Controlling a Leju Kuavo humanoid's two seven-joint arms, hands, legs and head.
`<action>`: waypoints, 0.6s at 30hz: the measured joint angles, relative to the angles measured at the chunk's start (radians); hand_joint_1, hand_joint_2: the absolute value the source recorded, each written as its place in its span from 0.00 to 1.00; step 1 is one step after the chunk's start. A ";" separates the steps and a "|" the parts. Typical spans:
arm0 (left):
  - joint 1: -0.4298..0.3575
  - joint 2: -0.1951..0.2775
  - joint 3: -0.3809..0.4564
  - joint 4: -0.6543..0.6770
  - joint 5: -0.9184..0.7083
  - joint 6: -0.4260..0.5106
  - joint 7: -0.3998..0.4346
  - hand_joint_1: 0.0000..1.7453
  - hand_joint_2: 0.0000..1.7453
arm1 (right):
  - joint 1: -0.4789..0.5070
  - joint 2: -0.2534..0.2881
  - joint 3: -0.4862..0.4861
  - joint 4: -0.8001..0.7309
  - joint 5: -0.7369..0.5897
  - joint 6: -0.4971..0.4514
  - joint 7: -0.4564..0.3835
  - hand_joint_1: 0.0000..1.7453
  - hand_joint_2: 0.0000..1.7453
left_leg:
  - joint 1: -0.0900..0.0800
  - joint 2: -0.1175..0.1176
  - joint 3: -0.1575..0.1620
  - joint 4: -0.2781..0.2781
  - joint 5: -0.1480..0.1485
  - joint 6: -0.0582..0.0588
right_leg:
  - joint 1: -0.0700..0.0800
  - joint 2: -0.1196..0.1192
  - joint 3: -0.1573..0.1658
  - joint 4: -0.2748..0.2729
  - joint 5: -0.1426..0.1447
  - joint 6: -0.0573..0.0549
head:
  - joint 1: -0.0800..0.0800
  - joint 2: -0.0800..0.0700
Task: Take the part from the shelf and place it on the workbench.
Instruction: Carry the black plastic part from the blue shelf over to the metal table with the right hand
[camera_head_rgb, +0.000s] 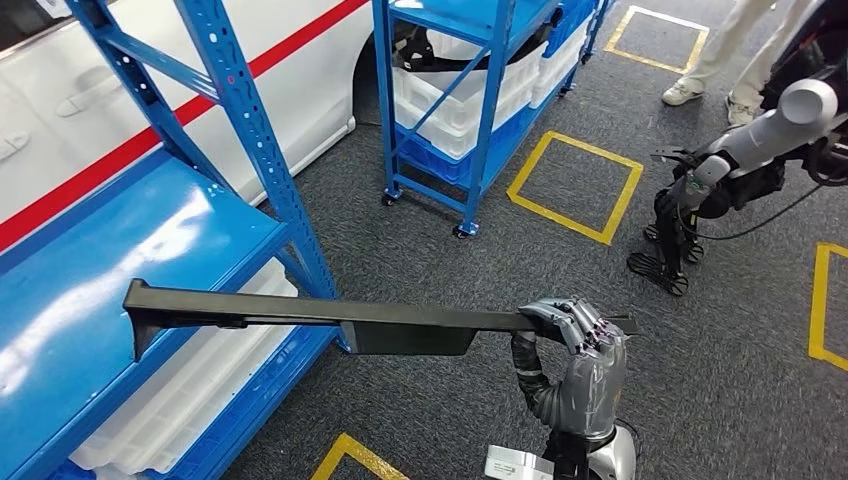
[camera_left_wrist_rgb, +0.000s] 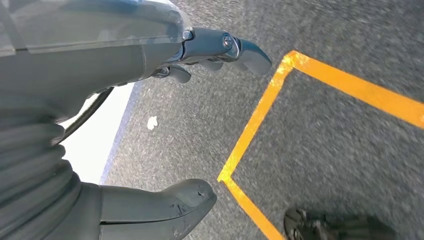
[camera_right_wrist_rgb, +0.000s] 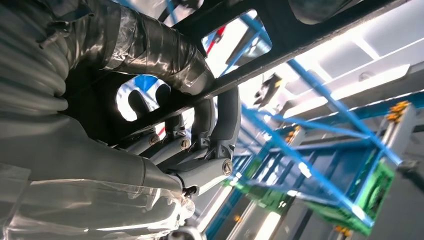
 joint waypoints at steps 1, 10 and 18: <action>0.001 0.000 0.000 0.000 0.001 -0.005 -0.002 0.00 1.00 | 0.003 0.001 -0.002 -0.003 0.001 0.000 -0.001 1.00 1.00 | 0.003 -0.031 -0.015 0.040 -0.028 -0.004 | -0.003 0.012 0.001 -0.003 0.003 -0.006 | 0.000 0.000; 0.012 0.002 0.002 0.000 -0.020 -0.009 0.032 0.00 1.00 | 0.026 0.008 -0.013 -0.014 0.004 0.000 -0.006 1.00 1.00 | 0.014 -0.171 -0.029 0.032 0.020 -0.004 | -0.006 0.143 -0.007 0.017 0.002 -0.002 | 0.000 0.000; 0.009 0.002 0.005 0.000 -0.009 -0.055 0.047 0.00 1.00 | 0.029 0.009 -0.018 -0.021 0.006 0.000 -0.001 1.00 1.00 | 0.008 -0.110 -0.011 -0.022 0.040 0.039 | -0.008 0.069 -0.095 0.172 -0.083 0.034 | 0.000 0.000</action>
